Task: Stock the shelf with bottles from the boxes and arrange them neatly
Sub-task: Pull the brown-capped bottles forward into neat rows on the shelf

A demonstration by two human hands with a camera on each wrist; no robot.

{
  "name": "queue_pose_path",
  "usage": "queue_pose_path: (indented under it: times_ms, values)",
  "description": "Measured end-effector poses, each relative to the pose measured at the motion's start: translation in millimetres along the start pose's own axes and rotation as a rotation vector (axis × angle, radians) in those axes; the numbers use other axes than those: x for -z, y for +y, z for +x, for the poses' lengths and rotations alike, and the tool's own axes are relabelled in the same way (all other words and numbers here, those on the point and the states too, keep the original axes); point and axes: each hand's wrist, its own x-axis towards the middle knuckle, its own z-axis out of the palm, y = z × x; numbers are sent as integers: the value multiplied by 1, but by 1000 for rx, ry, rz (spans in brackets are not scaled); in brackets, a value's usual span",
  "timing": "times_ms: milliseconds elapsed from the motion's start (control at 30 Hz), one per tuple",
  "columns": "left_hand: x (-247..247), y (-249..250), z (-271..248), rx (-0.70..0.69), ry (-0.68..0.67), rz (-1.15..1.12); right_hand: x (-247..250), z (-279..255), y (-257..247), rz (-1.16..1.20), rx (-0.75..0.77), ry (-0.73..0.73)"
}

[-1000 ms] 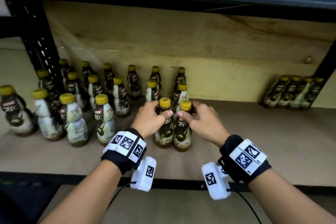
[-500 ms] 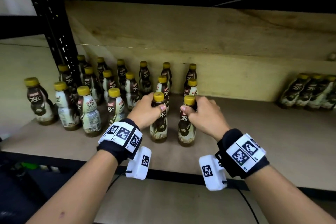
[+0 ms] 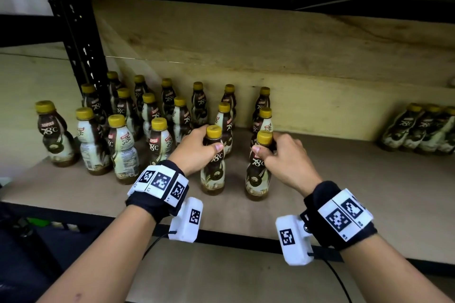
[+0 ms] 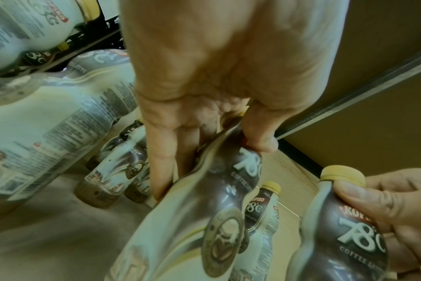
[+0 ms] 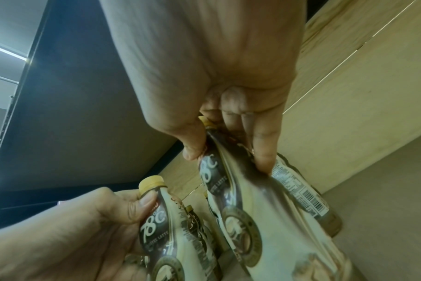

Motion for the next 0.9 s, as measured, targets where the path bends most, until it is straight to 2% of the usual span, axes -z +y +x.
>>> queue_pose_path:
  times_ms: [333, 733, 900]
  values:
    - [0, -3, -2, -3, 14, -38, -1, 0, 1, -14, 9, 25]
    - [-1, -1, -7, 5, 26, 5, -3, -2, 3, -1, 11, 25]
    - [-3, -1, -10, -11, 72, 74, -5, -3, 3, -2, 24, 45]
